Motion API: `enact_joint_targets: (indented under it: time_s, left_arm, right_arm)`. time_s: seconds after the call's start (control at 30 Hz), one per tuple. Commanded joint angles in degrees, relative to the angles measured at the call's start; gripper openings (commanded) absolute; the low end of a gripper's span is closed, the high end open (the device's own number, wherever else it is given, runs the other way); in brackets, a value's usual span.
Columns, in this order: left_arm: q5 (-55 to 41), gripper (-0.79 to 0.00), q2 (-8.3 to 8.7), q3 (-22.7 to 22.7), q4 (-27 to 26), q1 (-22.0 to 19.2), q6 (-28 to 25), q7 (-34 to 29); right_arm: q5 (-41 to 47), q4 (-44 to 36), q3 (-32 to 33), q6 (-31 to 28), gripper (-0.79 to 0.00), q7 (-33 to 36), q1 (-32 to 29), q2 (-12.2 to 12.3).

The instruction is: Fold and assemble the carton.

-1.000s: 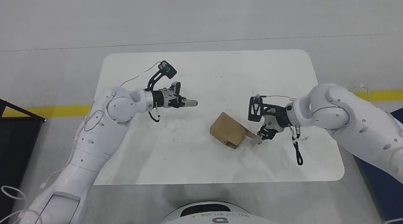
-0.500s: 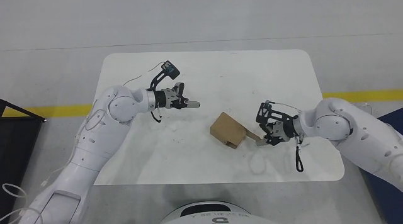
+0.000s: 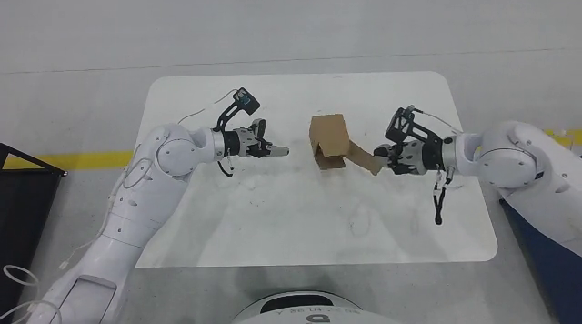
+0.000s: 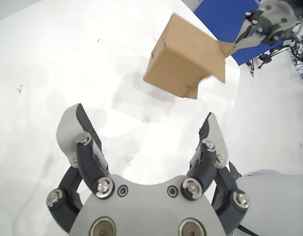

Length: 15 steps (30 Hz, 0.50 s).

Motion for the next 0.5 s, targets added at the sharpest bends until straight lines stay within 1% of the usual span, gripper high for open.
enact_joint_targets:
  time_s: [0.0, 0.03, 0.3, 0.33, 0.37, 0.4, 0.43, 0.47]
  left_arm:
    - [0.0, 0.0, 0.0, 0.0, 0.0, 0.0, 0.0, 0.0]
    - [0.0, 0.0, 0.0, 0.0, 0.0, 0.0, 0.0, 0.0]
    - [0.0, 0.0, 0.0, 0.0, 0.0, 0.0, 0.0, 0.0]
    - [0.0, 0.0, 0.0, 0.0, 0.0, 0.0, 0.0, 0.0]
    - [0.12, 0.0, 0.0, -0.04, -0.12, 0.07, 0.17, 0.29]
    - [0.95, 0.0, 0.06, -0.11, -0.75, 0.34, 0.59, 1.0]
    - [2.16, 0.0, 0.18, -0.31, -1.56, 0.56, 1.02, 1.25]
    - [3.23, 0.0, 0.31, -0.63, -2.5, 0.8, 1.46, 1.61]
  right_arm:
    - [-0.32, -1.94, 0.99, -0.42, -0.785, 1.2, 0.69, 0.05]
    - [0.03, -2.38, 1.1, -1.11, -0.785, 0.93, 0.78, 0.02]
    - [0.03, -2.38, 1.1, -1.11, -0.785, 0.93, 0.78, 0.02]
    - [0.61, -3.07, 1.0, -1.79, -0.785, 0.22, 0.54, -0.1]
    - [1.35, -3.84, 0.87, -3.69, -0.785, 1.15, 0.63, -0.17]
    - [1.64, -4.3, 0.52, -6.16, -0.785, 4.75, 1.11, -0.15]
    - [0.97, -4.86, 0.17, -8.0, -0.785, 10.8, 2.34, -0.09]
    - [0.82, -5.08, 0.05, -7.65, -0.785, 15.74, 3.68, -0.09]
